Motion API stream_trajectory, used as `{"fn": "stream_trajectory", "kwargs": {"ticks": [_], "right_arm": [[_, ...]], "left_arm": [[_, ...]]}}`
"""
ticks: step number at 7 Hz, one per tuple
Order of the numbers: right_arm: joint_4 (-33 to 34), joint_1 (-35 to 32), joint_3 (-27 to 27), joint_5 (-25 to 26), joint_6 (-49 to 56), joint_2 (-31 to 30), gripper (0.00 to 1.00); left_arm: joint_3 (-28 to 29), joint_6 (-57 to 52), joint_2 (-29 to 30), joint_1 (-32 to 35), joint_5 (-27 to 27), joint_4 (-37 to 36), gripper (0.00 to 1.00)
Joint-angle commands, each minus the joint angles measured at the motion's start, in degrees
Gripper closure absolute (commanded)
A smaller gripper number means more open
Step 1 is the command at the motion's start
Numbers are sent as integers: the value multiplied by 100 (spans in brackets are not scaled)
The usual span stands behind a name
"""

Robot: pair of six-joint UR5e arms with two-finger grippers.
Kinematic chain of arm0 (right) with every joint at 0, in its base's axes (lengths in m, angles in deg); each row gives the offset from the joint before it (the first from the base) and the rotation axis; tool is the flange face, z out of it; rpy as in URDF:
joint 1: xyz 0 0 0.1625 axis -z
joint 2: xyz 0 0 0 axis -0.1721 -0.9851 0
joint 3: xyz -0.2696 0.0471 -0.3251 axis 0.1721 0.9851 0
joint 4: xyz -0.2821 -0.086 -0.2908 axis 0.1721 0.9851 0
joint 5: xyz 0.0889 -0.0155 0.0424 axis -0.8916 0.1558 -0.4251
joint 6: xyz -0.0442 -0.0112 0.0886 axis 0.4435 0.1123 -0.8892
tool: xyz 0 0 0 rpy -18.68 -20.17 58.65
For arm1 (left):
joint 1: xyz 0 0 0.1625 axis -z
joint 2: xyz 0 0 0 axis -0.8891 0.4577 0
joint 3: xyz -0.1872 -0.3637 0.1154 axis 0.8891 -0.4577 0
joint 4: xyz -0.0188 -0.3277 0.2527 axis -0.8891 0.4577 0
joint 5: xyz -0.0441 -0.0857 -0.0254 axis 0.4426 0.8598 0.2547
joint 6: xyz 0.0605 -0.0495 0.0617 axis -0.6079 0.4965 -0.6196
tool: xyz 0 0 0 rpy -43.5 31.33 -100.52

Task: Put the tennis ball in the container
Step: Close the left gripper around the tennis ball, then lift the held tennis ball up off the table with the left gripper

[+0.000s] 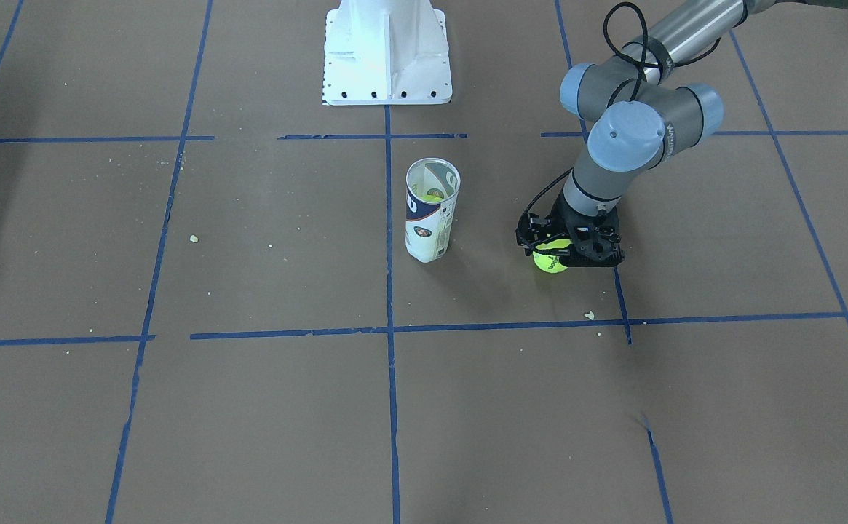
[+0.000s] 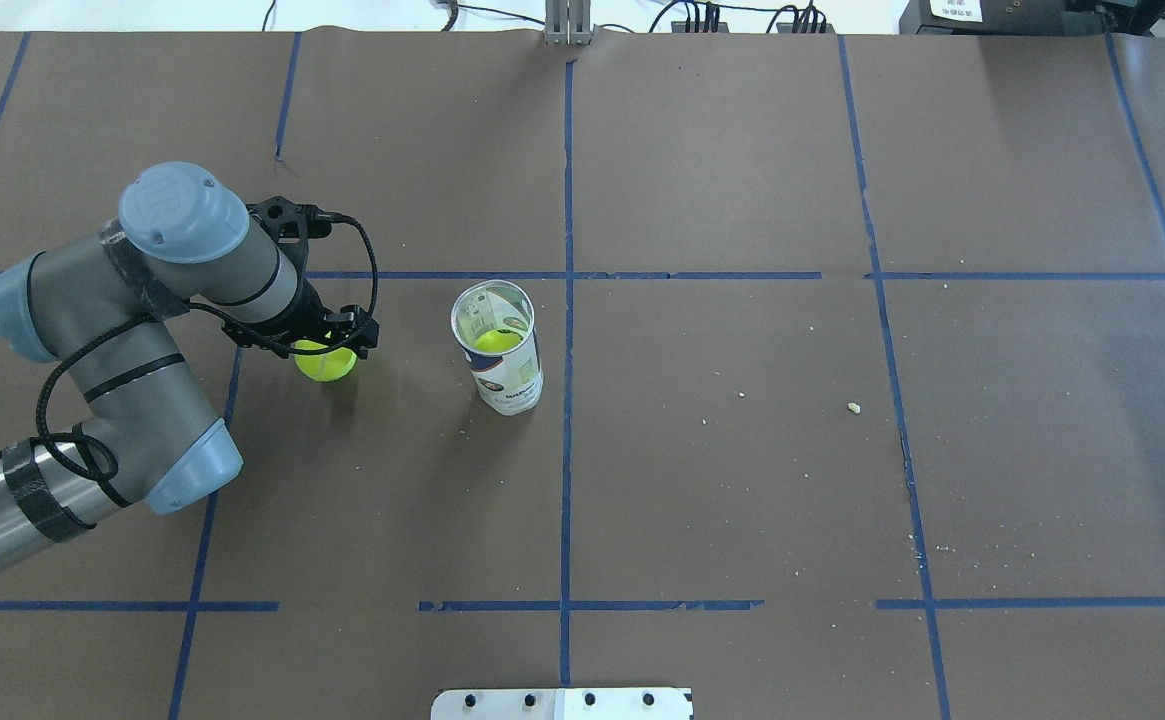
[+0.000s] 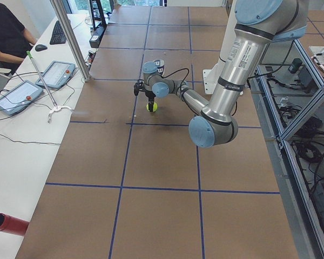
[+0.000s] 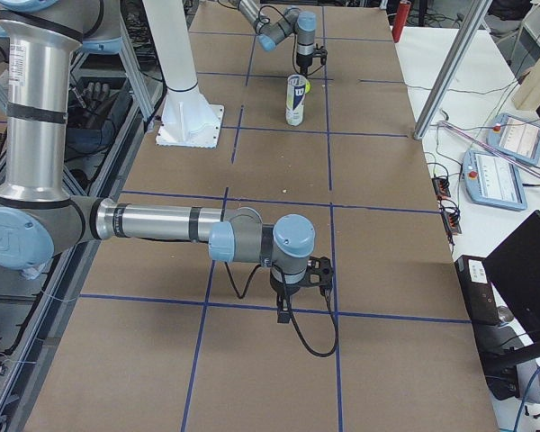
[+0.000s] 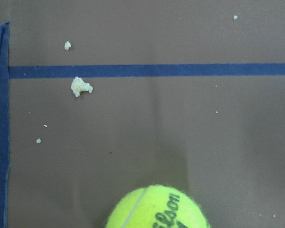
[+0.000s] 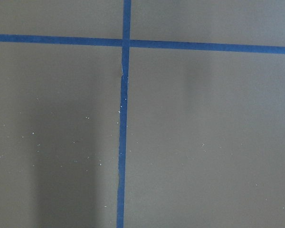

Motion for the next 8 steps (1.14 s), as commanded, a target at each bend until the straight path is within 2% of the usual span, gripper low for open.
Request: {"fn": "stream_trajectory", "kwargs": {"ticks": [1,3,4,5,8], "right_arm": [[0,0,0,0,0,0,0],[0,0,0,0,0,0,0],[0,0,0,0,0,0,0],[0,0,0,0,0,0,0],[0,0,0,0,0,0,0]], "left_arm": [[23,44,0,-2,0,1,17],[6,70,0,-2,0,1,66],[-107,79,9,7,0,-7,81],[-457,70,0,111,0,-208,90],[-1678,-427,245,698,0,-2190,96]]}}
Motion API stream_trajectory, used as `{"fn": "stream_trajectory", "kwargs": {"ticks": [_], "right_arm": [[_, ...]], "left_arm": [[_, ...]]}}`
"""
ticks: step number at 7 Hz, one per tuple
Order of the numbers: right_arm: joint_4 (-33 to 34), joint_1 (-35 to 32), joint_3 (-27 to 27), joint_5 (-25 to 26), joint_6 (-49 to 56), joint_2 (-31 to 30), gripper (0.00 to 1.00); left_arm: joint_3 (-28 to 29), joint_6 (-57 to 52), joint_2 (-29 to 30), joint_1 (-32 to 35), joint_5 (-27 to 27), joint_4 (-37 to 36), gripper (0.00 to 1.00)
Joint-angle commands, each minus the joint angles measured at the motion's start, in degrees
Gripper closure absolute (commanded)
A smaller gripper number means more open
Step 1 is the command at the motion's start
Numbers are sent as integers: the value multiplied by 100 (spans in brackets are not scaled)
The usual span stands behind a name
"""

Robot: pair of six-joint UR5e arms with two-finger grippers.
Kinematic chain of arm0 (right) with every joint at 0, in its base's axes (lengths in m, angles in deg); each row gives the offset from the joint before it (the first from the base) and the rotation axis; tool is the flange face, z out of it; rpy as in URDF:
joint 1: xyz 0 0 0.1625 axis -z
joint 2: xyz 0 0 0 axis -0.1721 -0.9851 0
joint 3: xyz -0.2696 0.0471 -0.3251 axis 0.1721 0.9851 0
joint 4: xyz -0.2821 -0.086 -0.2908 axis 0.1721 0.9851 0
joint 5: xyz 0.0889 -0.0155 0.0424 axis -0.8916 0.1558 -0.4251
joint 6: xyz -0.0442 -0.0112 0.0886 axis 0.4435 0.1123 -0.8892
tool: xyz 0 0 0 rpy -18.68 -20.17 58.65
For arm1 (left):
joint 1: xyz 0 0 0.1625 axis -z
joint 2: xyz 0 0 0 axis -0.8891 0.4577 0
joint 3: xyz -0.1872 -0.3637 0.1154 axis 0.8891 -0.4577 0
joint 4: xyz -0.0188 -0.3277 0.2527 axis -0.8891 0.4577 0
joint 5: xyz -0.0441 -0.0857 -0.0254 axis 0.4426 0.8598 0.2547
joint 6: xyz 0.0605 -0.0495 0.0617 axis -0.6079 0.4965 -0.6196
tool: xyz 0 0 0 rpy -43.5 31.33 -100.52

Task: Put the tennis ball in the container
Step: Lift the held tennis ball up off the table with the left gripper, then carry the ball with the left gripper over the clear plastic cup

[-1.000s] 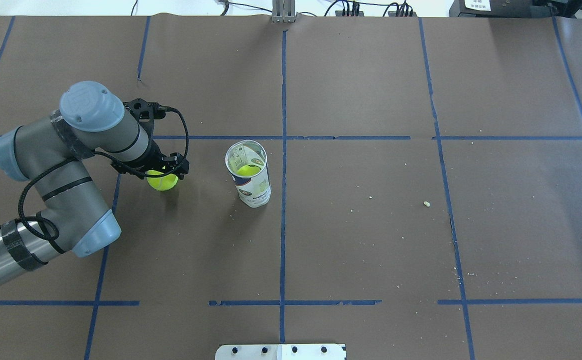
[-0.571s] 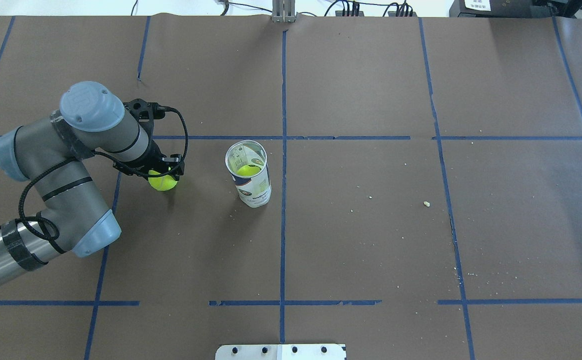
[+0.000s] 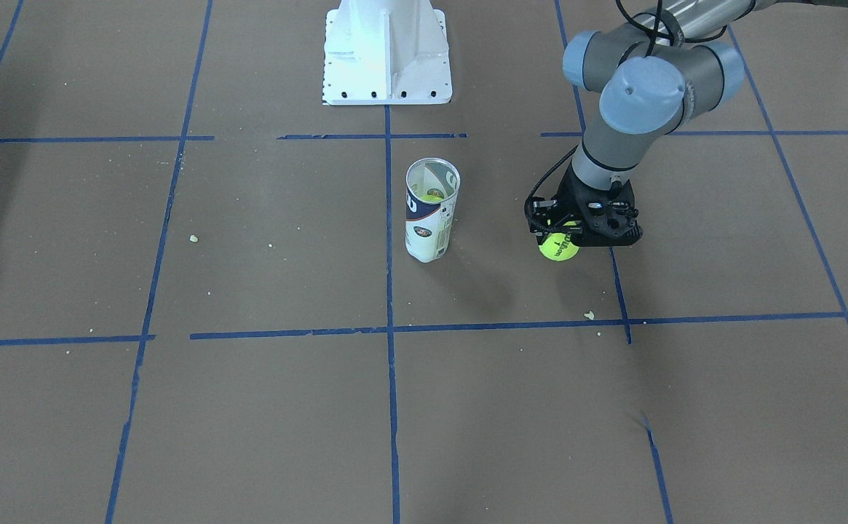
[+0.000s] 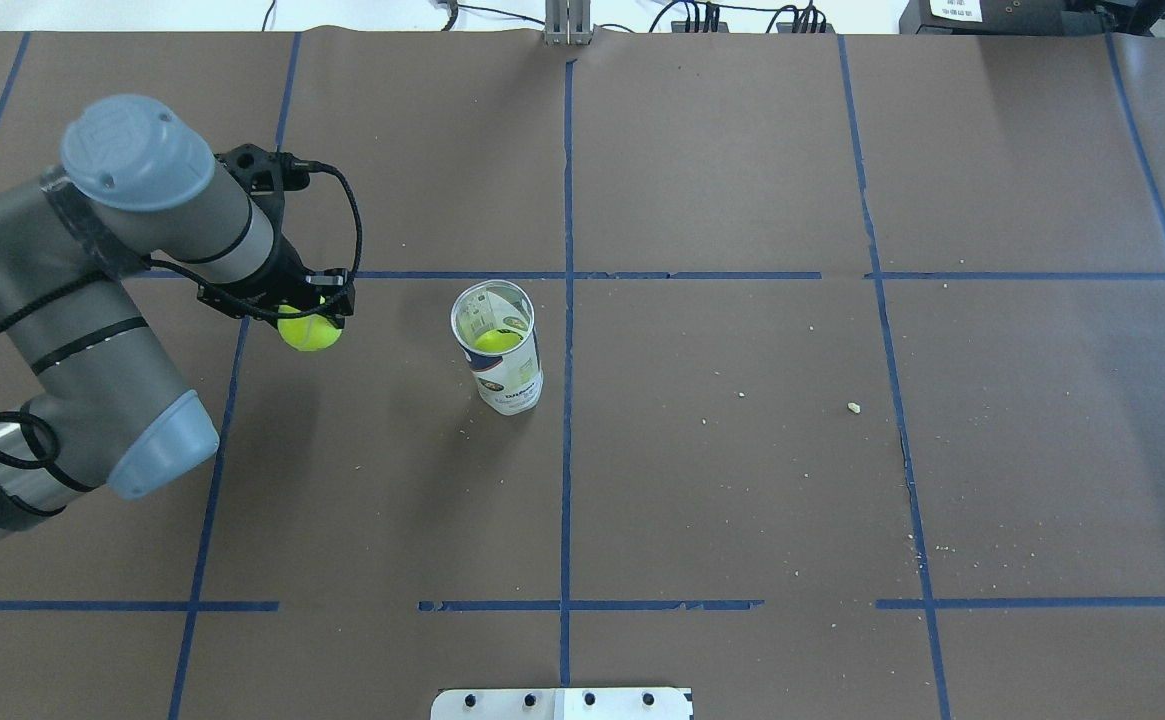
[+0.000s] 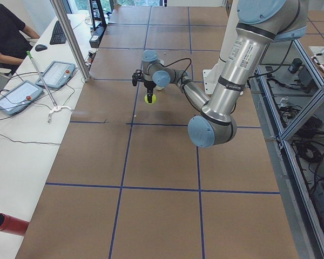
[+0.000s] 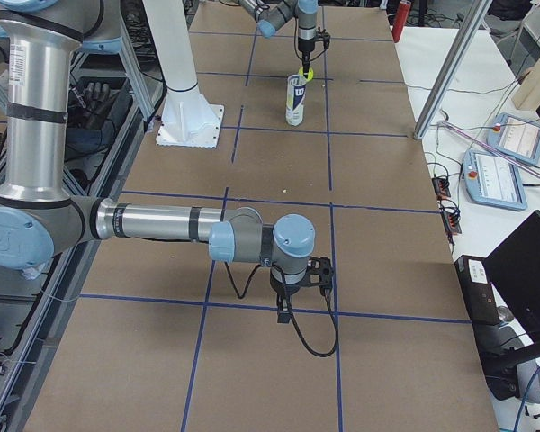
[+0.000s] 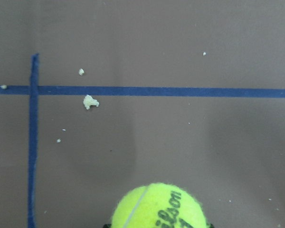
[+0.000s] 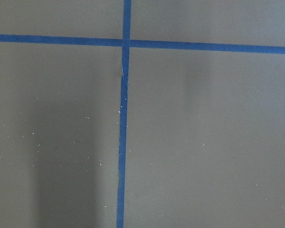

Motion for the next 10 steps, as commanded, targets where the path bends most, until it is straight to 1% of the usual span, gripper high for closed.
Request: {"fn": "stream_trajectory", "kwargs": {"ticks": [1,2,3,4,5,6,8,9,10], "right_arm": [[0,0,0,0,0,0,0],[0,0,0,0,0,0,0],[0,0,0,0,0,0,0],[0,0,0,0,0,0,0],[0,0,0,0,0,0,0],[0,0,0,0,0,0,0],[0,0,0,0,0,0,0],[0,0,0,0,0,0,0],[0,0,0,0,0,0,0]], "left_arm": [[-623,-554,528,611,13,-1502,96],[-902,-574,724,832,22,-2031,96],[-1401,-574,752,956,74,-2420,96],[-1606,-574,1013,966,309,-2841,96],[-1556,-469,1381,957,573,-2985,96],[-1503,-68,1463,835,750,-2899,96],[-1048,881,2190,179,664,-2845,96],[-672,1190,2585,-86,559,-2845,96],[-555,1306,2676,-306,410,-2845,96]]}}
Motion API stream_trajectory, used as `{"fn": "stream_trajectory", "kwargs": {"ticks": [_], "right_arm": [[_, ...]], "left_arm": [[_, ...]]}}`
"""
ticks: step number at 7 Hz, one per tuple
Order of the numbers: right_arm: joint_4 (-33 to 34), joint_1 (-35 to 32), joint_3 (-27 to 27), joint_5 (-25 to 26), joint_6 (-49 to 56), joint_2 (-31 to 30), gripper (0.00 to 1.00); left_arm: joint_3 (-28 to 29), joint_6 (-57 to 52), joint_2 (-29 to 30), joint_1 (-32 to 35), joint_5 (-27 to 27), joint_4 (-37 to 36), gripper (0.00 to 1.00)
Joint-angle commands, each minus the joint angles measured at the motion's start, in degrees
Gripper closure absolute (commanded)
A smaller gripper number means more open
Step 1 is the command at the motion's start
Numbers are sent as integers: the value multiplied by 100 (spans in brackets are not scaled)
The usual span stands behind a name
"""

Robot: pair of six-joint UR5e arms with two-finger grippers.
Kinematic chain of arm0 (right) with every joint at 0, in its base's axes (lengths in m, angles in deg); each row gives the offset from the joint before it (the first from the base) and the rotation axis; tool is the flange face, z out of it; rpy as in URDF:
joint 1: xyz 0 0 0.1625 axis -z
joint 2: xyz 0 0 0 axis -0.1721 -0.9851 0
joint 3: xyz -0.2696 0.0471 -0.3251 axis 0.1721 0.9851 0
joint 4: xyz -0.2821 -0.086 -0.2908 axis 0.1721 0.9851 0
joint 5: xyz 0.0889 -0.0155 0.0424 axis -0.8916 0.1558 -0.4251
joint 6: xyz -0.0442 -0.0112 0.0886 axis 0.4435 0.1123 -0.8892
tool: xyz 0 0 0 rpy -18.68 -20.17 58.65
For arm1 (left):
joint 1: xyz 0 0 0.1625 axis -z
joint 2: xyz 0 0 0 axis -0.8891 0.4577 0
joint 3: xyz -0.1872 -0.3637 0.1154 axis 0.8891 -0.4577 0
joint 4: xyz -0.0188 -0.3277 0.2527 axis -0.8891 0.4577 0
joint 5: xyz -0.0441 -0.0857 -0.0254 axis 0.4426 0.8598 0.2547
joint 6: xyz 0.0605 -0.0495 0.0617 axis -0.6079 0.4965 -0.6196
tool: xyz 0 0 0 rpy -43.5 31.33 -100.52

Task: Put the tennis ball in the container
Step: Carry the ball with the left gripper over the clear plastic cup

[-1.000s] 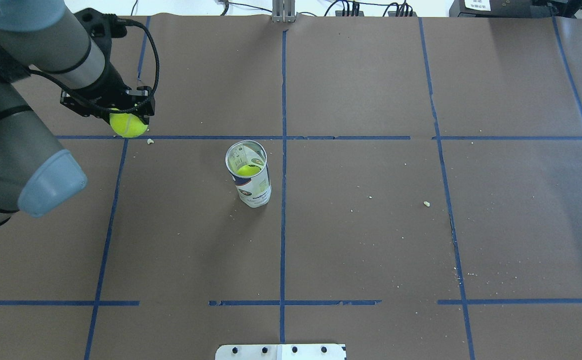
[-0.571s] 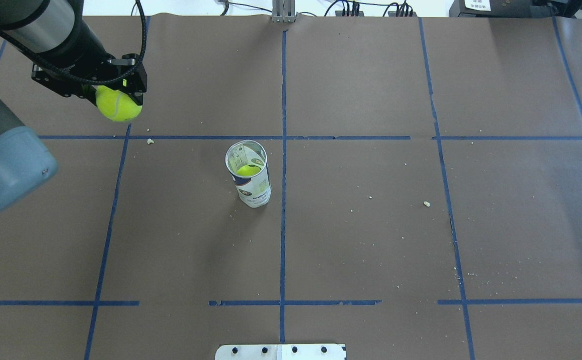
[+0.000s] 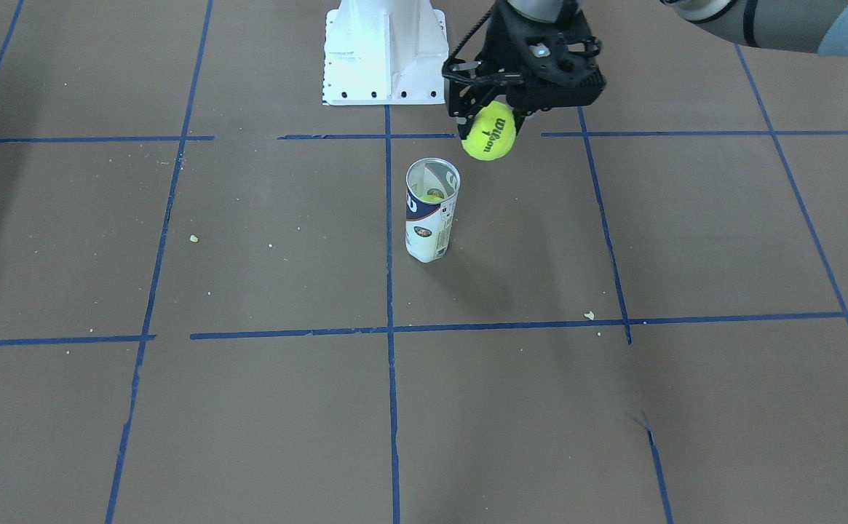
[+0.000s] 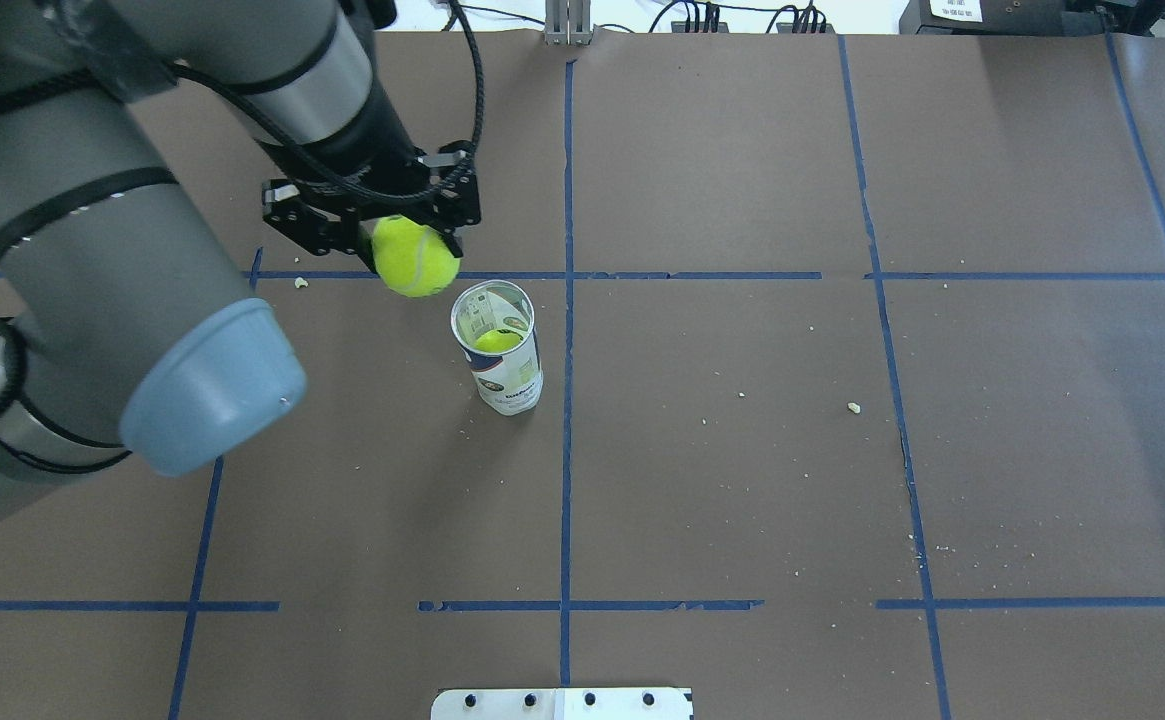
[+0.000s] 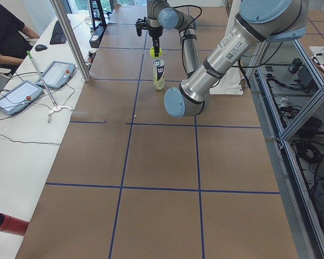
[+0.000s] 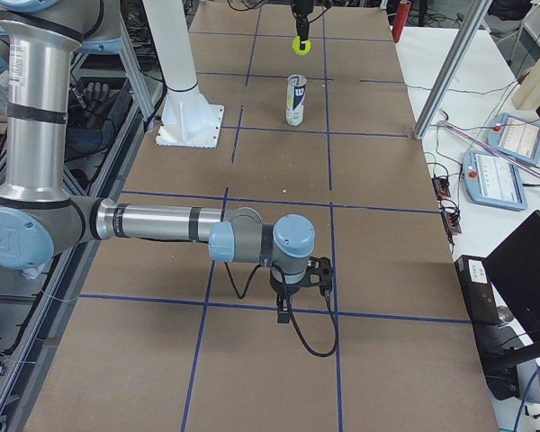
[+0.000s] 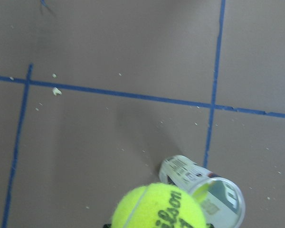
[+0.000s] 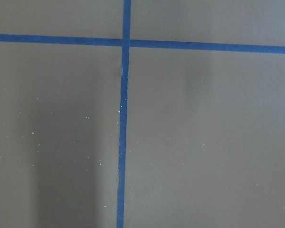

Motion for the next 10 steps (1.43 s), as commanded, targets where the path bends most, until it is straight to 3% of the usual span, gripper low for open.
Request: {"fn": "stream_trajectory", "kwargs": {"ticks": [1,3,10], "right_arm": [[0,0,0,0,0,0,0],[0,0,0,0,0,0,0],[0,0,0,0,0,0,0]], "left_arm": [[394,244,250,-343,-210,81,96],[886,201,172,-343,-438,563,96],[818,244,162,-528,-378,609,96]]}}
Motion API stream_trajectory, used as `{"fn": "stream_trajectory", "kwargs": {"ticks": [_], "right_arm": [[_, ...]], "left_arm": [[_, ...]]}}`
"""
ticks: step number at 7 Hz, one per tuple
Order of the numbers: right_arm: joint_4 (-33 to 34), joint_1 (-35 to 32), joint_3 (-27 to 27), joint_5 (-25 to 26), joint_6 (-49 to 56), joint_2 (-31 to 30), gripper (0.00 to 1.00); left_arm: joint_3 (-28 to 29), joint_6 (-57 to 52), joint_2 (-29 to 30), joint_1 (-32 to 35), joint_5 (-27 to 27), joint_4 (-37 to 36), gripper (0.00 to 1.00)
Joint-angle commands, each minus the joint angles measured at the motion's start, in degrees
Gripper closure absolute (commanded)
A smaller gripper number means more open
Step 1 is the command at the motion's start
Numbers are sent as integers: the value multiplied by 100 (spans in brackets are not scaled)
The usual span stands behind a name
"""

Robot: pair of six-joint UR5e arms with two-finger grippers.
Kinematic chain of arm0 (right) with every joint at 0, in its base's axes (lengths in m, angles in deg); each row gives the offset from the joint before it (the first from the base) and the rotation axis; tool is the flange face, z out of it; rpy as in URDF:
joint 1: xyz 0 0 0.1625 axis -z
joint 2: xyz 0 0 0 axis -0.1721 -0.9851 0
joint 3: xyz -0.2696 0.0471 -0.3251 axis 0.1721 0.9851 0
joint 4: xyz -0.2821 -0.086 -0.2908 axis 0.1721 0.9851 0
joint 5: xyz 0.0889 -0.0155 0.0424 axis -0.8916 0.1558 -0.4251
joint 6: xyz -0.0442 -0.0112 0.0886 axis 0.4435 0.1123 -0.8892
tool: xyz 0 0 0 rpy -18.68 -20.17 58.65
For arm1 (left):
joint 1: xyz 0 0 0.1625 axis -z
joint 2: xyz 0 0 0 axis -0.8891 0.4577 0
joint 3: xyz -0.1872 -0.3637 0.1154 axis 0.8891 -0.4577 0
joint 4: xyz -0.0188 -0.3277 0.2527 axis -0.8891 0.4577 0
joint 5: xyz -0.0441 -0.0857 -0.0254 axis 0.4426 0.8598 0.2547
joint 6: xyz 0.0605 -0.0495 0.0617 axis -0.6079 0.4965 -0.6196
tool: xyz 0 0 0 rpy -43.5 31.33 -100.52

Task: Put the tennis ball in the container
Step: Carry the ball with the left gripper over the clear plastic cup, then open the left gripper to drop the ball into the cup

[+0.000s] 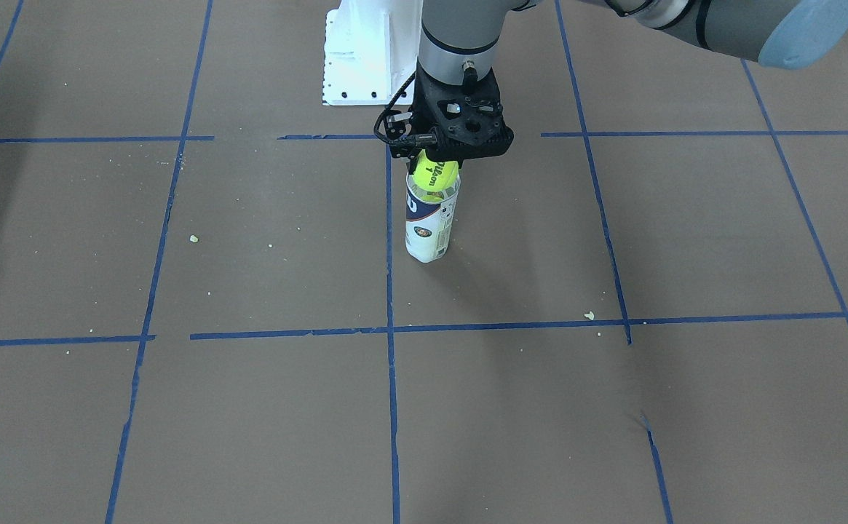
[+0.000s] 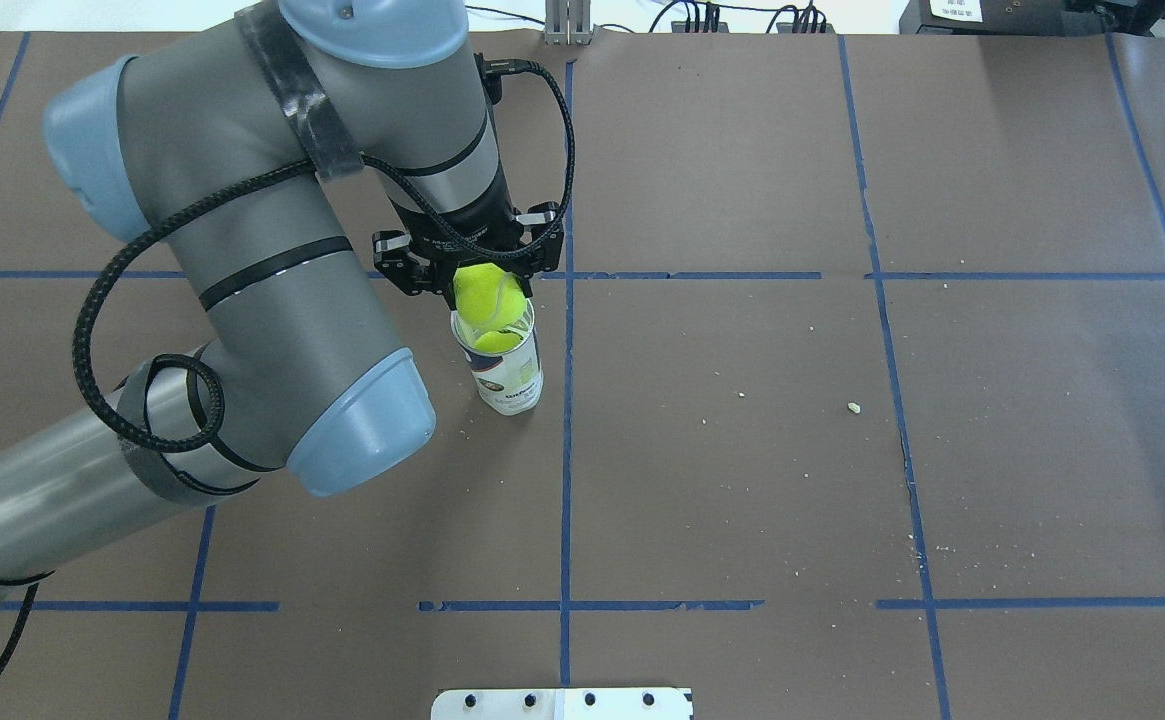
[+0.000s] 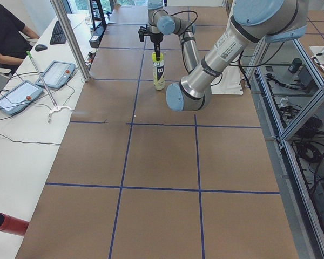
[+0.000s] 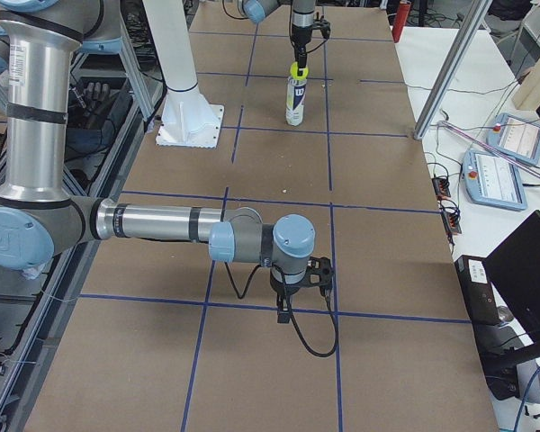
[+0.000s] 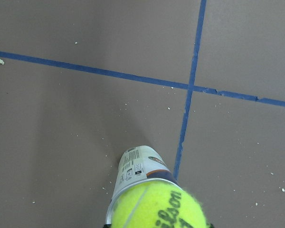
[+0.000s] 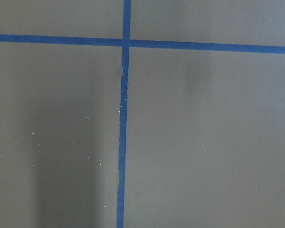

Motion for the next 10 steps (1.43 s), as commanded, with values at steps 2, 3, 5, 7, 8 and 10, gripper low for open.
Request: {"fn": "stream_trajectory", "kwargs": {"ticks": [2,3,5,7,8,10], "right_arm": [[0,0,0,0,0,0,0],[0,0,0,0,0,0,0],[0,0,0,0,0,0,0],[0,0,0,0,0,0,0],[0,0,0,0,0,0,0],[0,0,0,0,0,0,0]], "left_arm": [[-52,-4,-18,-24,4,0,30],[-78,-30,-44,-24,4,0,0],[-87,-39,-45,-24,4,9,0],[-148,-48,-45,-24,-5,18,0],[-349,-83,-79,-7,-40,70,0],[-789,-834,-675,167,-40,351,0]]}}
